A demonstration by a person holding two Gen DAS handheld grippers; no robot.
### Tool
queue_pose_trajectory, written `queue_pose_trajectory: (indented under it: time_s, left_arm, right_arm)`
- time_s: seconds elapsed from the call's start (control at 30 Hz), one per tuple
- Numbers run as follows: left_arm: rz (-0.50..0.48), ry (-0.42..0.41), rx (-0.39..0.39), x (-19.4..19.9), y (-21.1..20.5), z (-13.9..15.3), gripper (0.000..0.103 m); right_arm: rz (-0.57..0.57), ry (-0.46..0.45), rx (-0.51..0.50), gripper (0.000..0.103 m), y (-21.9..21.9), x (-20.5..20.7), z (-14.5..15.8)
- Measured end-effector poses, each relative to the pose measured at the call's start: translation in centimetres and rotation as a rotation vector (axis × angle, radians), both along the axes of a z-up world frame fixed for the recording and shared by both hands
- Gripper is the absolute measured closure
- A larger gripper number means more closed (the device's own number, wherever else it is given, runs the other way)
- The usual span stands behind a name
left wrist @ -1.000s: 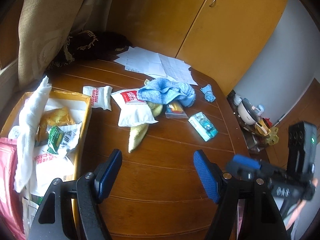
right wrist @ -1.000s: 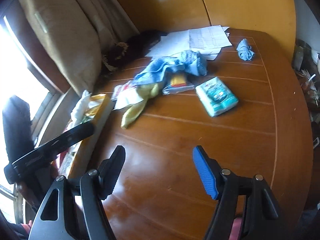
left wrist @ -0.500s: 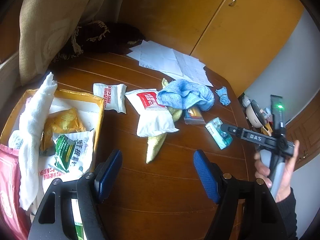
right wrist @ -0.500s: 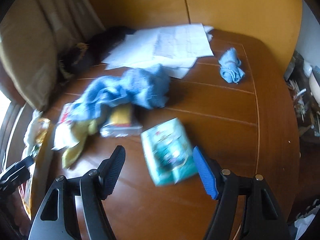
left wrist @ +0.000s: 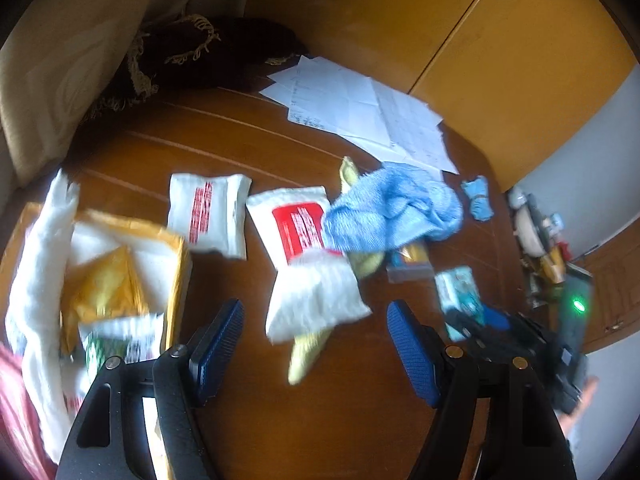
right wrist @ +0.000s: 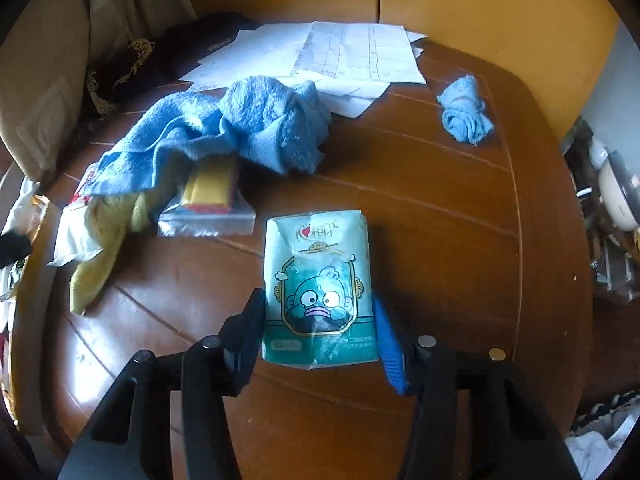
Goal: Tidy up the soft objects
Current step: 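Move both grippers back toward the items on the table, then grasp the teal tissue pack with the right gripper while the left grasps the white red-print bag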
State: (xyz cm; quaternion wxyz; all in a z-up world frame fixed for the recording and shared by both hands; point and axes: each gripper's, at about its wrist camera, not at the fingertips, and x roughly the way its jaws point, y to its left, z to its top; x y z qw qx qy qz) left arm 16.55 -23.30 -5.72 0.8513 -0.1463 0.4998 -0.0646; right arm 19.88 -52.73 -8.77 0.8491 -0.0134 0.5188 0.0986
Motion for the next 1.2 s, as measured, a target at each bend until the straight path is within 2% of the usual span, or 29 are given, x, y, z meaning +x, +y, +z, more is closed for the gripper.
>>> queue_pose_trajectory:
  time_s: [0.07,0.17,0.33,0.37,0.4,0.5,0.63,0.73,0.87,1.03,1.07,1.2]
  left_arm:
    - [-0.006,-0.003,0.037,1.0,-0.7,-0.2,0.026]
    - [-0.020,0.039,0.075,3.0,-1.6,-1.4,0.026]
    - [-0.008,0.088,0.066,4.8,-1.8,-2.7,0.027]
    - [-0.005,0.086,0.076,4.9,-1.8,-2.9,0.045]
    - [-0.008,0.092,0.088,4.9,-1.8,-3.0,0.051]
    - [-0.003,0.089,0.072,4.2,-1.3,-2.8,0.054]
    - [-0.004,0.074,0.071,1.2,-0.4,-1.9,0.055]
    - [-0.032,0.042,0.059,-3.2,-0.2,-1.2,0.055]
    - [-0.089,0.006,0.034,-9.7,-0.4,-1.4,0.055]
    - [-0.129,-0.011,0.020,-14.0,-0.6,-2.4,0.053]
    - [-0.136,-0.023,0.011,-14.5,-0.6,-2.5,0.049]
    - [-0.149,-0.042,0.040,-14.9,-1.2,-2.7,0.049]
  right_arm:
    - [0.005,0.014,0.016,0.054,-0.3,-0.4,0.0]
    - [-0.003,0.037,0.055,0.058,-0.9,-0.9,0.2]
    - [-0.023,0.047,0.157,0.064,-1.4,-2.8,1.3]
    - [-0.014,0.052,0.167,0.065,-1.3,-3.3,1.7]
    - [-0.018,0.041,0.176,0.066,-1.3,-3.9,2.2]
    - [-0.020,0.028,0.227,0.067,-1.1,-5.7,3.4]
    - [-0.032,0.000,0.304,0.067,-0.5,-9.5,4.8]
    - [-0.027,-0.053,0.356,0.067,0.8,-13.0,5.4]
    - [-0.052,-0.115,0.399,0.067,2.8,-16.2,4.5]
    - [-0.083,-0.081,0.414,0.067,4.1,-16.4,1.8]
    - [-0.085,-0.073,0.414,0.067,4.3,-16.5,1.5]
    - [-0.104,-0.042,0.410,0.067,4.9,-16.5,-0.1]
